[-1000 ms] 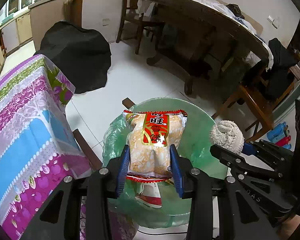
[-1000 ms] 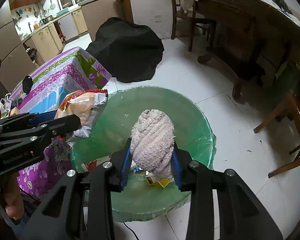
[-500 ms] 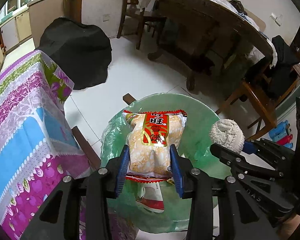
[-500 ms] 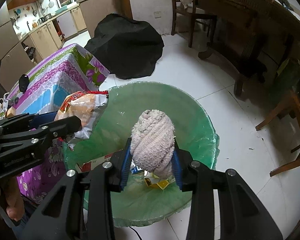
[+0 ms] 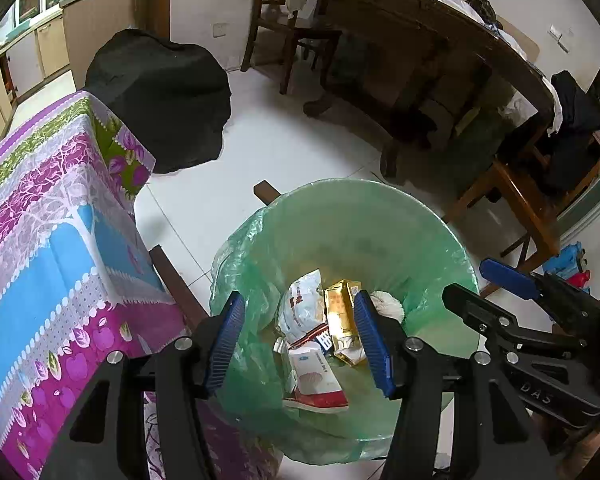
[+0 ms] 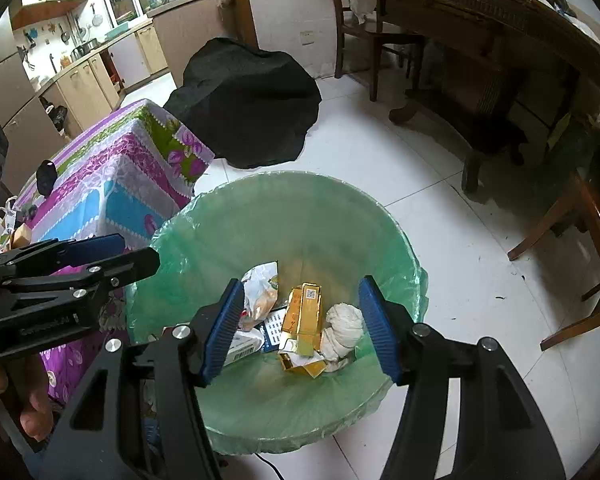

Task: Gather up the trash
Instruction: 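Move both tools back over the table toward the remaining trash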

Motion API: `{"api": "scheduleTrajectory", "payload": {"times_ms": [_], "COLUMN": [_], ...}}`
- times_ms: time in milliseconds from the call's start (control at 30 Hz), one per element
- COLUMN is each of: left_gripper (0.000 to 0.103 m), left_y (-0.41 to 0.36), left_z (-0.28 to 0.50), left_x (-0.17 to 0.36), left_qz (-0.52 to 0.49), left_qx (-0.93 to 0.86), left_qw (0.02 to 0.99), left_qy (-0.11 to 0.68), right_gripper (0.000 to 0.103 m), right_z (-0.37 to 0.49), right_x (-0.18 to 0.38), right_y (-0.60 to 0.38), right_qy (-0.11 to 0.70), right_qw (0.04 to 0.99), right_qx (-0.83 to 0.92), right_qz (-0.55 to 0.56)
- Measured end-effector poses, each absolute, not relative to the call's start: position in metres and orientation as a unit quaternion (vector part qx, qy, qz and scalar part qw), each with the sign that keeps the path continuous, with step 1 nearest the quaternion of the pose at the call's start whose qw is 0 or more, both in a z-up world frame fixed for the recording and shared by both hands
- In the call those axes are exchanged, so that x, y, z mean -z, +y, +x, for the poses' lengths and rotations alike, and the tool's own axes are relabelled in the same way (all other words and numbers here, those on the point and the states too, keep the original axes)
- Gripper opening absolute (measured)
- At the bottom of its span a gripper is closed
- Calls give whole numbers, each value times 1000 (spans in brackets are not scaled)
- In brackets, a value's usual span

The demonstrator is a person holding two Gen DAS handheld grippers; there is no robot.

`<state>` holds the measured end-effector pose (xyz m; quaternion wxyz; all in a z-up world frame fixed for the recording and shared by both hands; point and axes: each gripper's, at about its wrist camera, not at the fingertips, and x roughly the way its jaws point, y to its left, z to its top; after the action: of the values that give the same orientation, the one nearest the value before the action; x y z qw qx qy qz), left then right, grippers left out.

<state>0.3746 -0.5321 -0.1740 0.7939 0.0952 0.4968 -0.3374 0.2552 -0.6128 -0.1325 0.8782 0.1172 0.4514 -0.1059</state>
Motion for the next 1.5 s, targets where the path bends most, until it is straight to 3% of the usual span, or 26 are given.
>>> {"api": "scheduleTrajectory", "payload": {"times_ms": [633, 833, 1000, 1133, 1300, 1500], "left_gripper": [58, 59, 69, 71, 82, 85], "left_y": [-521, -483, -394, -293, -141, -27], "left_z": [363, 350, 351, 371, 397, 435], "left_x": [171, 152, 138, 126, 104, 138], "left_qz": [105, 101, 82, 47, 1, -29], "left_qx": [335, 349, 335, 269, 145, 38], "left_qw": [797, 806, 828, 857, 904, 893], "left_qy": [491, 467, 443, 437, 403, 448], "right_gripper": [64, 80, 85, 87, 89, 89], "right_z": [240, 215, 200, 200, 207, 218], "right_x": [119, 89, 77, 77, 76, 85], "right_y": [-603, -568, -523, -490, -457, -426], "right_qy": [436, 364, 330, 325, 327, 345], "right_qw": [886, 920, 936, 939, 939, 932], "right_qx": [107, 79, 31, -6, -42, -68], "right_qz": [119, 122, 114, 108, 99, 88]}}
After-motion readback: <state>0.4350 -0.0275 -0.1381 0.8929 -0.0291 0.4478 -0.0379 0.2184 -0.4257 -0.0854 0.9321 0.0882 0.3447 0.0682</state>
